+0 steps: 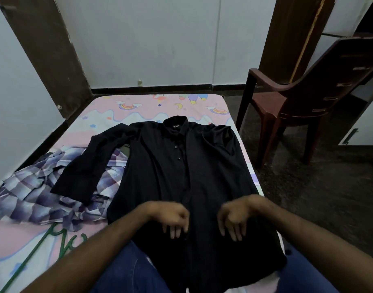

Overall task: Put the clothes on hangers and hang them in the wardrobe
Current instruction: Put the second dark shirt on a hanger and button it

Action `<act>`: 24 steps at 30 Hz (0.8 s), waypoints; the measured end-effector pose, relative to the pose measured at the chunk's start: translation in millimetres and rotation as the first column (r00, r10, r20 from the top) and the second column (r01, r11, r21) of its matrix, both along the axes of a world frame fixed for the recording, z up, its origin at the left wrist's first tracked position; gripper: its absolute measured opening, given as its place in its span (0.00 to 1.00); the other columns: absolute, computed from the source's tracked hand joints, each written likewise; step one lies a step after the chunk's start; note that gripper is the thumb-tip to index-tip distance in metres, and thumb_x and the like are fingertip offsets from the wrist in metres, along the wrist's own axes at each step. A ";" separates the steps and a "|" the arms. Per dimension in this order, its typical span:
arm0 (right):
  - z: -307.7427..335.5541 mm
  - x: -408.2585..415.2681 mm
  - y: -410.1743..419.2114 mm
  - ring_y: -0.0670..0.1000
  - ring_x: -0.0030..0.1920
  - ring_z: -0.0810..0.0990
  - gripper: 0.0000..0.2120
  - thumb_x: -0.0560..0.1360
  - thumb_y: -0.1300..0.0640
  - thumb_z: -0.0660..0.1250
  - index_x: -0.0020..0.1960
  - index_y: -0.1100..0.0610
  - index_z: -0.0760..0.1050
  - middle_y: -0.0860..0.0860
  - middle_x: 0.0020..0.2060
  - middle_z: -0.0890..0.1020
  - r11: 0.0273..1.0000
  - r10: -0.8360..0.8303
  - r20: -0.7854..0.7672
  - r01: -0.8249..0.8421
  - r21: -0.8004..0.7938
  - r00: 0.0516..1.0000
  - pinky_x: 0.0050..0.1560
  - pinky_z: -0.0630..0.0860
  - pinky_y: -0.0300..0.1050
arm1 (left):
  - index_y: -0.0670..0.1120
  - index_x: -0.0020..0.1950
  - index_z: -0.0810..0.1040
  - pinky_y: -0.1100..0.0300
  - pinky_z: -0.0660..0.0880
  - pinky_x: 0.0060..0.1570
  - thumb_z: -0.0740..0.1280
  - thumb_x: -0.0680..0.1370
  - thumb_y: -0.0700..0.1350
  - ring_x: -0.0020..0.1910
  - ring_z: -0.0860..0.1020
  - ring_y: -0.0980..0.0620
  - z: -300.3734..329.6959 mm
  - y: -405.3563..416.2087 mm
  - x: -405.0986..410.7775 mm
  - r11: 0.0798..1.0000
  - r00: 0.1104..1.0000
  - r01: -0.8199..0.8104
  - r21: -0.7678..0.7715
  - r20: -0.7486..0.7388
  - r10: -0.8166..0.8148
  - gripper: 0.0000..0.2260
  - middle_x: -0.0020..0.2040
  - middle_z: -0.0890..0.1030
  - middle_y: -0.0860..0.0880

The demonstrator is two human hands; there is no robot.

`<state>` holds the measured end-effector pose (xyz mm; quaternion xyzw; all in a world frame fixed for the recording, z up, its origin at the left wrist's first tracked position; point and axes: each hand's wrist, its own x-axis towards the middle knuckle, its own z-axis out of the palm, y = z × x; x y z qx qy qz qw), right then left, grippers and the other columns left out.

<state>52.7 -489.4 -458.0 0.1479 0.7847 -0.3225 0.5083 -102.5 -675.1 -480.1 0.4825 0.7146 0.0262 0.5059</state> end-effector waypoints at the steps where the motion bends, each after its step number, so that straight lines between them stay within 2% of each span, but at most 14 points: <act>1: 4.2 -16.9 1.6 0.49 0.31 0.83 0.12 0.80 0.71 0.54 0.50 0.59 0.74 0.53 0.33 0.84 0.998 -0.040 -0.132 0.044 0.033 0.991 0.31 0.79 0.37 | 0.43 0.55 0.78 0.58 0.76 0.40 0.58 0.80 0.37 0.45 0.84 0.46 2.4 8.5 -15.7 0.986 0.994 -0.070 0.150 -0.072 0.081 0.10 0.46 0.84 0.45; 3: 9.0 -55.1 6.1 0.52 0.38 0.83 0.10 0.79 0.66 0.58 0.52 0.59 0.77 0.54 0.40 0.84 0.977 -0.052 -0.472 0.142 0.159 0.880 0.38 0.78 0.39 | 0.42 0.55 0.80 0.61 0.76 0.49 0.62 0.78 0.35 0.51 0.83 0.47 2.2 26.6 -51.2 0.885 0.932 -0.143 0.444 -0.239 0.271 0.10 0.50 0.84 0.46; 5: 6.4 -95.5 8.0 0.52 0.48 0.83 0.12 0.76 0.65 0.62 0.54 0.58 0.81 0.53 0.47 0.85 0.946 -0.043 -0.706 0.256 0.198 0.707 0.46 0.74 0.37 | 0.41 0.58 0.81 0.61 0.74 0.58 0.63 0.78 0.34 0.56 0.81 0.48 -3.5 44.9 -84.8 0.763 0.858 -0.191 0.617 -0.273 0.435 0.12 0.55 0.84 0.44; 7: -2.1 -135.0 10.2 0.53 0.54 0.83 0.13 0.75 0.65 0.63 0.55 0.58 0.82 0.54 0.52 0.86 0.914 -0.155 -0.815 0.394 0.096 0.558 0.50 0.72 0.36 | 0.41 0.62 0.80 0.60 0.73 0.61 0.62 0.77 0.33 0.59 0.80 0.48 -12.4 62.9 -112.9 0.688 0.809 -0.271 0.674 -0.228 0.542 0.15 0.58 0.83 0.44; 10: -20.3 -187.7 21.6 0.55 0.55 0.83 0.12 0.75 0.64 0.62 0.55 0.58 0.80 0.56 0.53 0.85 0.834 -0.278 -0.859 0.552 0.006 0.429 0.55 0.77 0.45 | 0.40 0.66 0.77 0.62 0.72 0.61 0.62 0.77 0.33 0.60 0.79 0.48 -30.1 90.1 -145.5 0.611 0.755 -0.376 0.697 -0.151 0.637 0.18 0.62 0.80 0.44; 12: -35.8 -211.0 34.6 0.57 0.55 0.82 0.11 0.75 0.62 0.64 0.57 0.58 0.78 0.56 0.54 0.82 0.789 -0.286 -0.860 0.613 0.039 0.422 0.55 0.78 0.48 | 0.41 0.66 0.77 0.67 0.72 0.56 0.63 0.78 0.33 0.55 0.79 0.51 -46.2 104.3 -160.7 0.575 0.733 -0.429 0.697 -0.104 0.672 0.17 0.62 0.80 0.44; 14: -53.3 -224.1 49.3 0.58 0.56 0.81 0.13 0.75 0.56 0.68 0.58 0.57 0.76 0.55 0.56 0.79 0.746 -0.274 -0.848 0.657 0.111 0.454 0.55 0.78 0.51 | 0.42 0.64 0.79 0.74 0.72 0.50 0.65 0.78 0.34 0.47 0.78 0.58 -64.1 113.0 -170.6 0.547 0.715 -0.466 0.696 -0.068 0.696 0.15 0.60 0.79 0.46; 16: -67.8 -229.8 59.8 0.56 0.55 0.80 0.20 0.74 0.45 0.72 0.58 0.56 0.74 0.54 0.56 0.78 0.702 -0.295 -0.837 0.699 0.138 0.461 0.54 0.78 0.51 | 0.44 0.61 0.81 0.71 0.76 0.52 0.67 0.79 0.37 0.44 0.78 0.62 -78.0 115.0 -173.3 0.473 0.677 -0.506 0.721 -0.008 0.736 0.12 0.57 0.77 0.49; 18: -75.4 -235.3 63.1 0.55 0.53 0.80 0.25 0.72 0.38 0.72 0.58 0.55 0.72 0.52 0.54 0.79 0.692 -0.252 -0.842 0.697 0.187 0.476 0.53 0.78 0.52 | 0.46 0.58 0.82 0.73 0.75 0.50 0.69 0.79 0.39 0.46 0.79 0.62 -88.8 110.8 -170.9 0.408 0.658 -0.498 0.765 0.027 0.753 0.09 0.55 0.76 0.52; 21: -82.6 -241.1 64.2 0.57 0.51 0.81 0.19 0.73 0.43 0.70 0.56 0.54 0.72 0.52 0.53 0.80 0.698 -0.154 -0.858 0.668 0.256 0.490 0.48 0.75 0.49 | 0.45 0.52 0.84 0.76 0.72 0.44 0.71 0.78 0.39 0.44 0.79 0.61 -102.6 105.7 -167.0 0.329 0.636 -0.464 0.823 0.052 0.770 0.05 0.51 0.77 0.51; 24: -87.4 -240.8 72.2 0.55 0.48 0.81 0.09 0.74 0.49 0.66 0.51 0.52 0.74 0.48 0.48 0.81 0.672 -0.219 -0.877 0.718 0.182 0.427 0.45 0.70 0.46 | 0.47 0.49 0.82 0.75 0.72 0.43 0.73 0.77 0.44 0.40 0.78 0.61 -105.4 113.6 -169.6 0.320 0.629 -0.446 0.836 0.038 0.777 0.02 0.47 0.77 0.53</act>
